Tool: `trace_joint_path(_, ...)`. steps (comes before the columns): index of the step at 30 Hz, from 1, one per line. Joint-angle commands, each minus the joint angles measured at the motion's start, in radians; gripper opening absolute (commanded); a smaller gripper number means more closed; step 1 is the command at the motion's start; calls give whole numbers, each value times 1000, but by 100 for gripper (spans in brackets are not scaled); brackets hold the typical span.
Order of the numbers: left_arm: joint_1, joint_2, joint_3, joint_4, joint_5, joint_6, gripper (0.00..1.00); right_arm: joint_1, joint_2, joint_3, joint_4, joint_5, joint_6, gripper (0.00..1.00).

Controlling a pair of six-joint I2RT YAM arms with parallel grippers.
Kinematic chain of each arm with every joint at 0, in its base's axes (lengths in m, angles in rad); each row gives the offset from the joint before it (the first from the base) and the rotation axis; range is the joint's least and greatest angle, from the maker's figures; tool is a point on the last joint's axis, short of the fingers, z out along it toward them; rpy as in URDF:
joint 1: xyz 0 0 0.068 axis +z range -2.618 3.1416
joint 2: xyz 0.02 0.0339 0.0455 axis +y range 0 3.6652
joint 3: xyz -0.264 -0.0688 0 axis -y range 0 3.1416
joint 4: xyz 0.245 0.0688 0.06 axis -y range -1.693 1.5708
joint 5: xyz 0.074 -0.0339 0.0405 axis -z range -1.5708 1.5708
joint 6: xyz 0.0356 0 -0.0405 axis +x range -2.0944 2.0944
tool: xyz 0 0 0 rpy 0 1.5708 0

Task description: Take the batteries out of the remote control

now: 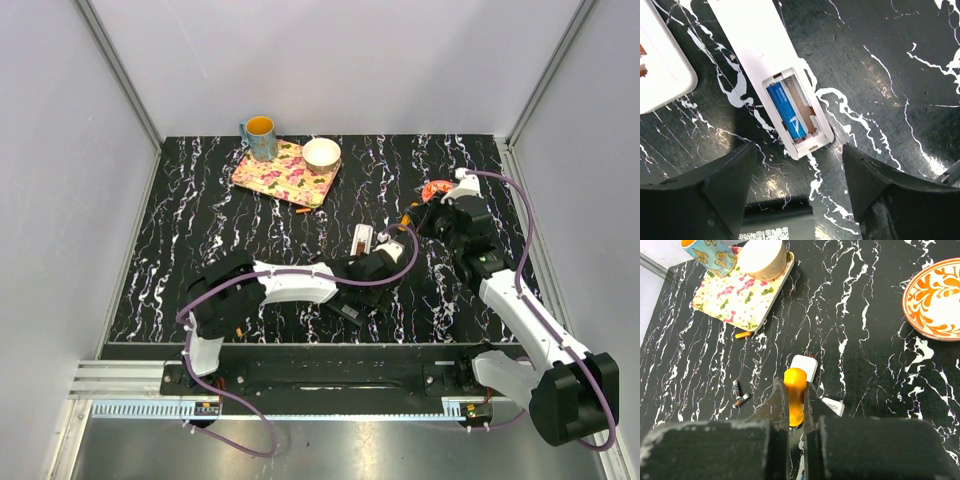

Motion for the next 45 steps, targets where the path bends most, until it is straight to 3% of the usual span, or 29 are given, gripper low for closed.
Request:
trace_joint_path(1, -3, 11, -8, 94, -72, 15, 68, -8, -29, -12, 21, 2, -19, 0)
trace_joint_path(6, 16, 33, -19, 117, -58, 46, 46, -6, -29, -24, 27, -15, -23, 0)
trace_joint_path(14, 109, -38, -132, 177, -16, 130, 41, -8, -40, -40, 42, -51, -28, 0)
trace_joint_path(22, 152, -102, -181, 100, 60, 406, 49, -8, -60, -92, 111, -171, -17, 0)
trace_joint_path(30, 183, -113, -185, 7, 63, 507, 58, -8, -28, -145, 187, -269, 20, 0)
trace_joint_path(34, 183, -141, -201, 43, 119, 497, 75, -8, -37, -159, 176, -256, 21, 0)
trace_joint_path(37, 183, -161, -198, 85, 178, 507, 81, -6, -57, -164, 161, -220, 21, 0)
trace_joint_path(42, 184, -158, -137, 120, 280, 533, 81, -8, -58, -152, 119, -170, 17, 0)
trace_joint_path(45, 181, -112, -73, 105, 379, 524, 73, -6, -80, -161, 105, -79, 35, 0)
